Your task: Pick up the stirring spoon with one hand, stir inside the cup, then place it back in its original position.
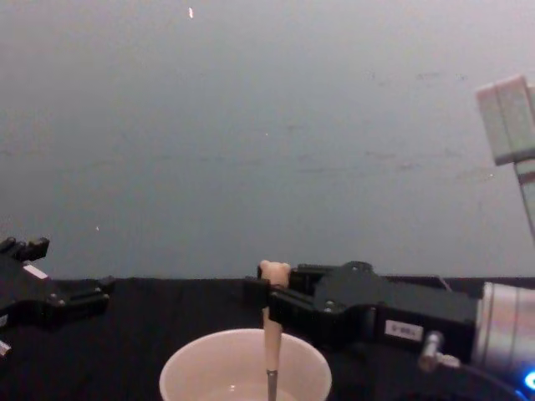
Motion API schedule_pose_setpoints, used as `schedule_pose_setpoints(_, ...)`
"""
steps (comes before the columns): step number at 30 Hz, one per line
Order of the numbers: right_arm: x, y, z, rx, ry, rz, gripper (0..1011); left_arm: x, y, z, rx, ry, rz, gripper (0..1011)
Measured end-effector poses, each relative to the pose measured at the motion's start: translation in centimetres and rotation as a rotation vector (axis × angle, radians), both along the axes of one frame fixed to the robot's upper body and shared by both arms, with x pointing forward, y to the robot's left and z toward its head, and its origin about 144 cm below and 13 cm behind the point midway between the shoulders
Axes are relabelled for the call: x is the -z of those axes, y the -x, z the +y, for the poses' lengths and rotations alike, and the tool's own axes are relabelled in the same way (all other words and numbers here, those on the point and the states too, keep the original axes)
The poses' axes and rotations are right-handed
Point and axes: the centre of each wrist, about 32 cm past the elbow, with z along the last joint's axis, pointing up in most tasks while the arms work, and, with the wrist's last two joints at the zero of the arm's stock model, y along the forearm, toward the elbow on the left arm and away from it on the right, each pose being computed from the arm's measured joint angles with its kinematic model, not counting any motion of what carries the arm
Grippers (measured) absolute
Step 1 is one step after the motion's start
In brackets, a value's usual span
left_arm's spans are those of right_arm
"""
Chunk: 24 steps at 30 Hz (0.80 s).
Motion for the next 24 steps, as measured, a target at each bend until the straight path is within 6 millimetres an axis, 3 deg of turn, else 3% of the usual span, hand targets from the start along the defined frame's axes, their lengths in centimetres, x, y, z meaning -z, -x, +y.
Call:
schedule_pose_setpoints(9, -0.1, -1.3, 1.5, -0.011, -0.018, 0.003, 213, 0.0, 0.0, 0.0, 0.000, 0.000, 0.000, 1001)
schedule_pose_setpoints(24, -0.3, -3.3, 2.1, 0.060, -0.034, -0.003, 213, 0.0, 0.0, 0.0, 0.000, 0.000, 0.000, 1001)
